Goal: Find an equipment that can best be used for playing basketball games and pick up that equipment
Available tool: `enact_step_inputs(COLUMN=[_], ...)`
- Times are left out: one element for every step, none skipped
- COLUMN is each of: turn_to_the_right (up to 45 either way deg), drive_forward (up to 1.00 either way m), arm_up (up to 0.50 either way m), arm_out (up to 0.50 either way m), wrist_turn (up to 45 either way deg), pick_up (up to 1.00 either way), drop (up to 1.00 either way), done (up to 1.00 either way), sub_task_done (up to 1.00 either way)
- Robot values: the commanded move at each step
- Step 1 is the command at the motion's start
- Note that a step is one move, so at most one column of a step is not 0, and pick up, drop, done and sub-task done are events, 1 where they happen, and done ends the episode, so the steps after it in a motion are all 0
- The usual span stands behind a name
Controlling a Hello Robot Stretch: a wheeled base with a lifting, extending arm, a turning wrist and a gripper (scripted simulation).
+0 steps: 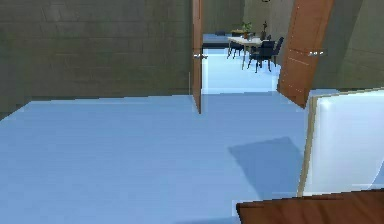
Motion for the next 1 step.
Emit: enact_step_inputs(turn_to_the_right=[0.0], drive_forward=[0.05], arm_up=[0.00], arm_out=[0.00], wrist_turn=[0.0], pick_up=[0.00], drop=[0.00], done=[0.00], sub_task_done=[0.00])
